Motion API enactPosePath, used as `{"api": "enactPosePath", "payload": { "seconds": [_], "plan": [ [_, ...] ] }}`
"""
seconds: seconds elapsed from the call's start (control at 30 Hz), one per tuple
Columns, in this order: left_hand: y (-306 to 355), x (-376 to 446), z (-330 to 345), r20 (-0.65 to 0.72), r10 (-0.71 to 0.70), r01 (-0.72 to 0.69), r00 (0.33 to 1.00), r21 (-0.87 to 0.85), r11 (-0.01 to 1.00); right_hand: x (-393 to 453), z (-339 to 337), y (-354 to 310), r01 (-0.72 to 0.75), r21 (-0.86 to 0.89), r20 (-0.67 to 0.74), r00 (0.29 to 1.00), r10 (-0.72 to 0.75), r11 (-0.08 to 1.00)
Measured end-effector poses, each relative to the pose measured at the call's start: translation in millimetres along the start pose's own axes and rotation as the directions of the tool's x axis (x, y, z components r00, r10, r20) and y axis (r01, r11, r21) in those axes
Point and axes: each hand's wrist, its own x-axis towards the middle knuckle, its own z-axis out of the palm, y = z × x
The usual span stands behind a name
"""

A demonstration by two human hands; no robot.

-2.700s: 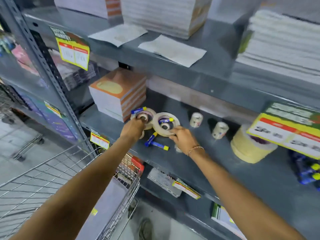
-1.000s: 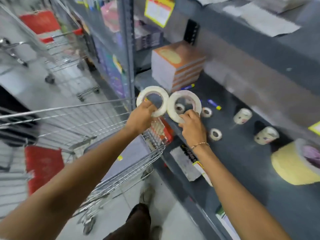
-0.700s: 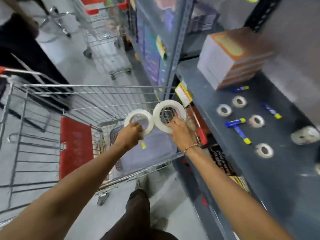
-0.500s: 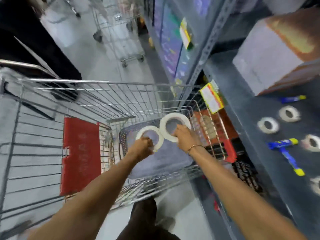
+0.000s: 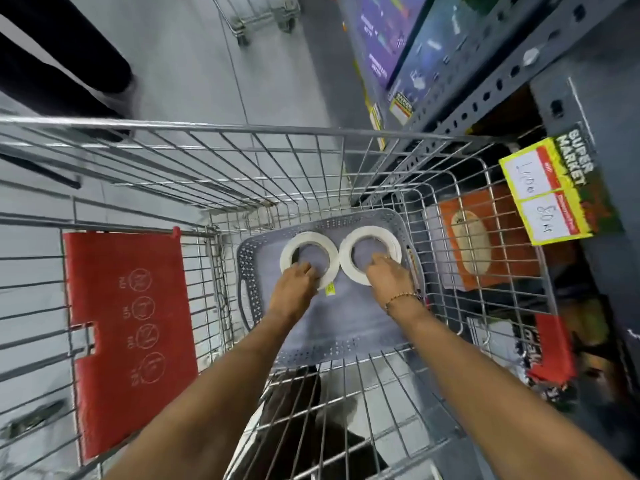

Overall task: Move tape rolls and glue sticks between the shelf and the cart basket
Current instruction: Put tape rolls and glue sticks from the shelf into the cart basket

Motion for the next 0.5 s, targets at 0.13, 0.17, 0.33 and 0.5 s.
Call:
{"api": "enactPosePath", "payload": {
  "seconds": [0.13, 0.17, 0.33, 0.5],
  "plan": [
    [-1, 4, 3, -0.051, 0.03, -0.028, 0.998, 0.043, 0.999, 6, 5, 4, 0.035, -0.012, -0.01, 0.999, -0.035, 0.999],
    [-2, 5, 5, -0.052, 0.042, -0.039, 0.998, 0.046, 0.998, 7, 7, 5, 0.048, -0.008, -0.018, 0.999, -0.048, 0.999],
    [3, 11, -6, -0.009, 0.007, -0.007, 1.0, -0.05, 0.999, -5, -2, 7, 0.079, 0.109, -0.018, 0.997, -0.078, 0.991],
    [56, 11, -53, -0.119, 0.086, -0.101, 0.989, -0.122, 0.987, -46, -33, 7, 0.041, 0.186, -0.073, 0.997, -0.028, 0.982]
  ]
}}
